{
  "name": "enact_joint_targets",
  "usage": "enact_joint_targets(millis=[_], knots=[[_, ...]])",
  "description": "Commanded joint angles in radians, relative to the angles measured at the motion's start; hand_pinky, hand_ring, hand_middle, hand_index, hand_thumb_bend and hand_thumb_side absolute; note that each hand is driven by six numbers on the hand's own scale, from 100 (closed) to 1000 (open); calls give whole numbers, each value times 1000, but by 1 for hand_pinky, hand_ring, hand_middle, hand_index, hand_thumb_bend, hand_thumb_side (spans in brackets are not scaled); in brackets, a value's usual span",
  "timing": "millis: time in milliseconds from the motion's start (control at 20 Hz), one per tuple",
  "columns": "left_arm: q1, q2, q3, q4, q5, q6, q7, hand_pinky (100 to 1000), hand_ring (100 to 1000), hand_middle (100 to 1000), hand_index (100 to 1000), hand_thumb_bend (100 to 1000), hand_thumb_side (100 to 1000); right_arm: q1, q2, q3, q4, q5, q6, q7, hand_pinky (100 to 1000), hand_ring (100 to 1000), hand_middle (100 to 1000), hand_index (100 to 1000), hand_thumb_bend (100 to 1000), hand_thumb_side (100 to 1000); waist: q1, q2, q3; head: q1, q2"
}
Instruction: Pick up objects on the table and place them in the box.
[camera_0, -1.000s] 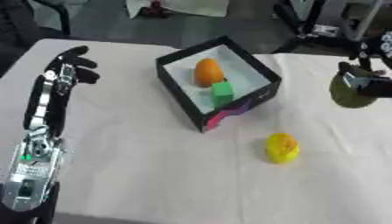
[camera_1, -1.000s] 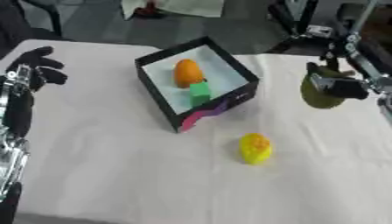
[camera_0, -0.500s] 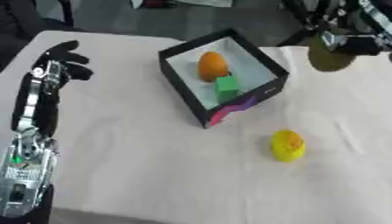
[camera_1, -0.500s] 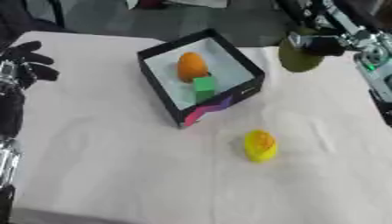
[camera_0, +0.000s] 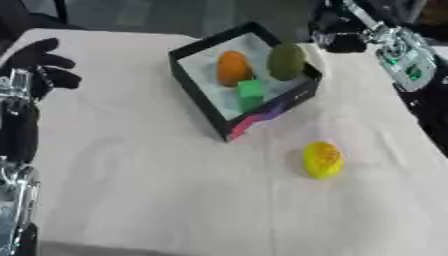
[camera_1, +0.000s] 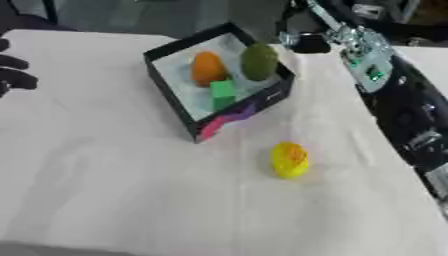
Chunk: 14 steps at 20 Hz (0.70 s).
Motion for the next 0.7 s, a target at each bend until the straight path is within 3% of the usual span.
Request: enact_joint_targets(millis=[50, 200, 250, 300, 450, 500, 550, 700], knots=[[-19, -2, -7, -21, 10, -2, -10, 617, 570, 589, 826, 100, 954, -29, -14, -7, 0, 10, -13, -9, 739, 698, 604, 604, 100, 319, 3, 3, 2, -17, -2], [-17, 0, -8, -22, 10, -2, -12, 616, 570, 589, 825, 100, 955, -24, -15, 0, -26, 1, -24, 12, 748, 710, 613, 653, 100, 300, -1, 2, 0, -17, -2], [-15, 1, -7, -22, 10, -2, -12, 615, 570, 589, 825, 100, 961, -19, -17, 5, -43, -7, -29, 31, 754, 719, 621, 680, 100, 435, -2, 1, -2, -16, -2], [-11, 5, -5, -21, 9, -1, -10, 615, 570, 589, 825, 100, 957, -10, -22, 16, -71, -21, -41, 63, 761, 733, 640, 714, 100, 265, -4, -1, -8, -11, -2], [0, 20, 12, -19, 2, 1, 4, 615, 570, 589, 825, 100, 956, 32, -56, 44, -212, -93, -64, 175, 776, 771, 696, 781, 100, 238, -10, -7, -34, 8, -2], [3, 26, 19, -20, -1, 2, 11, 615, 570, 589, 825, 100, 984, 51, -72, 52, -272, -120, -63, 214, 789, 802, 740, 826, 100, 268, -12, -9, -44, 13, -2], [6, 33, 27, -21, -6, 3, 18, 615, 570, 589, 825, 100, 954, 75, -90, 60, -338, -145, -61, 252, 799, 825, 771, 852, 100, 208, -14, -11, -54, 19, -2], [17, 51, 49, -20, -16, 7, 41, 615, 570, 588, 825, 100, 954, 169, -141, 71, -540, -213, -34, 351, 813, 858, 821, 875, 100, 200, -18, -18, -84, 38, -2]])
